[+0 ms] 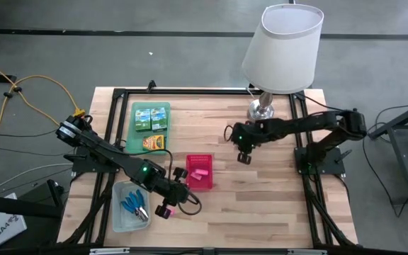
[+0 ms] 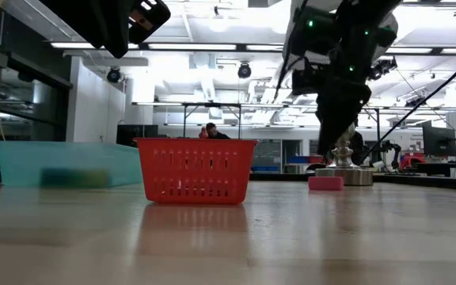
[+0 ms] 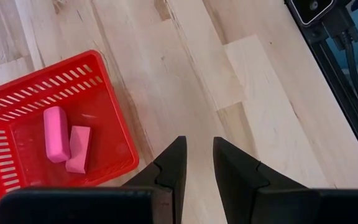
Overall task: Pick & Place School Supplies
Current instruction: Put the pink eraser into the red bin
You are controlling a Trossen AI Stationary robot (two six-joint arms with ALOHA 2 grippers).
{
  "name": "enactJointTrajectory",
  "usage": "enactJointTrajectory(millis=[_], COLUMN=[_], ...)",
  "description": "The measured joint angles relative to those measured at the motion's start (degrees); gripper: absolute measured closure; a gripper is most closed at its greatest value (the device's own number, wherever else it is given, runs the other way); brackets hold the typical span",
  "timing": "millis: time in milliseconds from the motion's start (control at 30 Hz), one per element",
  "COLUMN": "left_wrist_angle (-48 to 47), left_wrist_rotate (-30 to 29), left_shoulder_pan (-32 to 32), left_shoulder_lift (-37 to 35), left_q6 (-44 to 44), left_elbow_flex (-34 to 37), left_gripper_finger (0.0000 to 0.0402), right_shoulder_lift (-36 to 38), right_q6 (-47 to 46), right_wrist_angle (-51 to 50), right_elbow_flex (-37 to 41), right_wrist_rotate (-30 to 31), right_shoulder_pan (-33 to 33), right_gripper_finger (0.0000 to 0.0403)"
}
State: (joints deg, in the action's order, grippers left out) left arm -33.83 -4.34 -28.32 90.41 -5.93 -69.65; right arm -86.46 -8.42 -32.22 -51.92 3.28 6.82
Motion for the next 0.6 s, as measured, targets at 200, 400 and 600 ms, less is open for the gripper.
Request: enactJointTrajectory(millis=[200, 400, 600], left_wrist_angle=[0.5, 1.2, 3.1], left_wrist_rotate=[0.0, 0.0, 0.0], left_shoulder_pan=[0.0, 0.0, 0.0], left_shoulder_lift=[0.0, 0.0, 0.0], left_q6=[-3.3, -6.5, -8.6], left_elbow_flex=[0.0, 0.0, 0.0], left_gripper_finger=[0.0328, 0.0328, 0.0328], right_shoulder_lift=[0.0, 0.0, 0.0], right_q6=[2.5, 4.2, 5.9], right_wrist_angle=[-4.8, -5.7, -5.8], right_elbow_flex=[0.0, 0.0, 0.0], right_wrist_rotate=[-2.1, -3.9, -6.6], right_shoulder_pan=[4.2, 5.0, 5.0], right_gripper_finger=[0.0339, 0.0339, 0.0339])
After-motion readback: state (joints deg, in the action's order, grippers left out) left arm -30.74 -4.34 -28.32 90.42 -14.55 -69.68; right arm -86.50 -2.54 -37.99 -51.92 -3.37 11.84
